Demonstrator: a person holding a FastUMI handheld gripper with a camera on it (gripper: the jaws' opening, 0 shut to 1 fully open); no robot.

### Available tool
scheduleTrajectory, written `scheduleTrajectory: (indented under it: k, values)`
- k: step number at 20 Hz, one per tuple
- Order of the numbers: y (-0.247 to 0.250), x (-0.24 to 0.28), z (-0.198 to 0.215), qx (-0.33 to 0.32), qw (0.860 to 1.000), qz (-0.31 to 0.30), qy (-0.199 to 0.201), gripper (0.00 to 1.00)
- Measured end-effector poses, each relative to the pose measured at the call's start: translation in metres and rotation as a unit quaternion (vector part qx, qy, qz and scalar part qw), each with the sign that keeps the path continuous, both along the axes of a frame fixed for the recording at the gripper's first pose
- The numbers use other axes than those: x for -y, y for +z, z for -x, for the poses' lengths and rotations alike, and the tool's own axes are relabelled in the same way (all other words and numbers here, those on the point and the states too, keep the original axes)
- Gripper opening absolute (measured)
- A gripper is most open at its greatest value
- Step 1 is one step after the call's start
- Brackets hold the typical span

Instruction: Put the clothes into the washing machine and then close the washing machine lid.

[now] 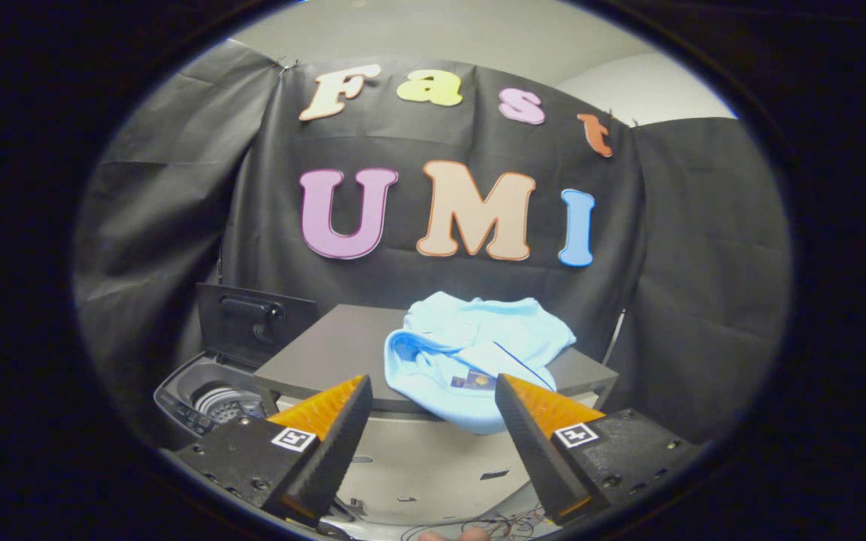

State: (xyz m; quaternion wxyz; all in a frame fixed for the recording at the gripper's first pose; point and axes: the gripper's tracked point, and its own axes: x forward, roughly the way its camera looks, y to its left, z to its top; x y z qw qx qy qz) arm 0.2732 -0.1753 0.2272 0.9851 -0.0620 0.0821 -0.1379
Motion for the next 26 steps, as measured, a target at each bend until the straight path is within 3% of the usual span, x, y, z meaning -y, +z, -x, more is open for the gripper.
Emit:
scheduleTrajectory:
  k: [3,8,14,17,18,21,23,26]
  values:
    - [0.009,0.012,-0.028,-0.010,0.999,-0.037,-0.008,0.99]
    - [-0.003,0.048,-0.065,-0.072,0.996,-0.043,-0.035,1.00]
    - [-0.026,0.066,-0.097,-0.103,0.980,-0.152,-0.072,1.00]
    - [-0.032,0.066,-0.105,-0.121,0.983,-0.121,-0.069,0.95]
    - [-0.034,0.056,-0.107,-0.125,0.983,-0.125,-0.054,0.91]
    - [-0.039,0.054,-0.112,-0.133,0.966,-0.211,-0.065,0.47]
    - [-0.033,0.052,-0.109,-0.121,0.964,-0.226,-0.066,0.17]
    - [-0.016,0.037,-0.114,-0.085,0.959,-0.269,-0.034,0.06]
